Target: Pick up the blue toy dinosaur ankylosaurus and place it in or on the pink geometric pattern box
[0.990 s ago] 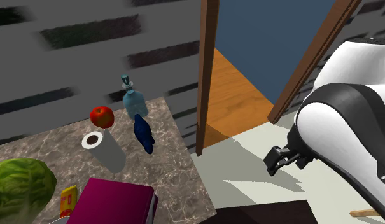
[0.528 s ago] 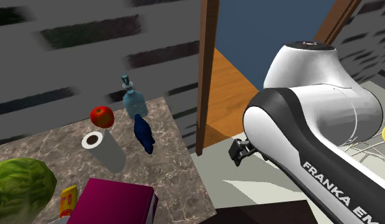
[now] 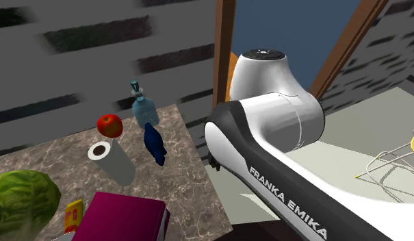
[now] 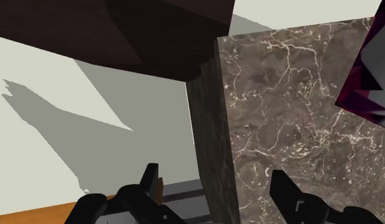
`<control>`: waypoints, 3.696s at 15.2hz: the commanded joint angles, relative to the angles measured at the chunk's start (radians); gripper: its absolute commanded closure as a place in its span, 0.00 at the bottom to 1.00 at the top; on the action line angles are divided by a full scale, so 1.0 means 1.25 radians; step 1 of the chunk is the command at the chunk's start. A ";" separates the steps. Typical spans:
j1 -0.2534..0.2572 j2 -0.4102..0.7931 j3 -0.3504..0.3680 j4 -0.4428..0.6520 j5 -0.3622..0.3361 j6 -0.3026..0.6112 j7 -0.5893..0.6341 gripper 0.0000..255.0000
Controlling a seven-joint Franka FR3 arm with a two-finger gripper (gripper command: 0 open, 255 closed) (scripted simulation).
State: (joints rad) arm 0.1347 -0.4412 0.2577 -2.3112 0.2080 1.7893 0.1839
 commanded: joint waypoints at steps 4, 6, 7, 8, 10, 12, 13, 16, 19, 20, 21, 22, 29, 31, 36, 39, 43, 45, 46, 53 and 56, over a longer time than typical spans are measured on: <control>0.014 0.118 0.068 0.078 -0.005 0.071 0.088 0.00; 0.018 0.169 0.093 0.116 -0.017 0.094 0.125 0.00; 0.021 0.196 0.105 0.137 -0.025 0.104 0.144 0.00; 0.024 0.223 0.116 0.159 -0.035 0.114 0.164 0.00; 0.031 0.279 0.137 0.205 -0.059 0.130 0.205 0.00; 0.041 0.336 0.155 0.256 -0.088 0.143 0.247 0.00; 0.048 0.366 0.163 0.283 -0.105 0.147 0.268 0.00; 0.073 0.458 0.179 0.371 -0.159 0.154 0.330 0.00; 0.110 0.553 0.184 0.473 -0.216 0.148 0.389 0.00; 0.124 0.586 0.184 0.510 -0.235 0.143 0.406 0.00; 0.140 0.619 0.182 0.549 -0.253 0.136 0.423 0.00; 0.147 0.631 0.181 0.564 -0.260 0.134 0.428 0.00; 0.152 0.656 0.175 0.516 -0.273 0.205 0.437 0.00; 0.152 0.656 0.175 0.516 -0.273 0.205 0.437 0.00; 0.152 0.656 0.175 0.516 -0.273 0.205 0.437 0.00; 0.152 0.656 0.175 0.516 -0.273 0.204 0.437 1.00; 0.152 0.656 0.175 0.516 -0.273 0.204 0.437 1.00; 0.152 0.656 0.175 0.516 -0.273 0.204 0.437 1.00; 0.152 0.656 0.175 0.516 -0.274 0.205 0.437 1.00; 0.151 0.639 0.180 0.558 -0.264 0.147 0.433 1.00; 0.151 0.632 0.181 0.582 -0.260 0.118 0.431 1.00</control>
State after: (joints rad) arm 0.3236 0.3522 0.4836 -1.5934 -0.1185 1.9479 0.7236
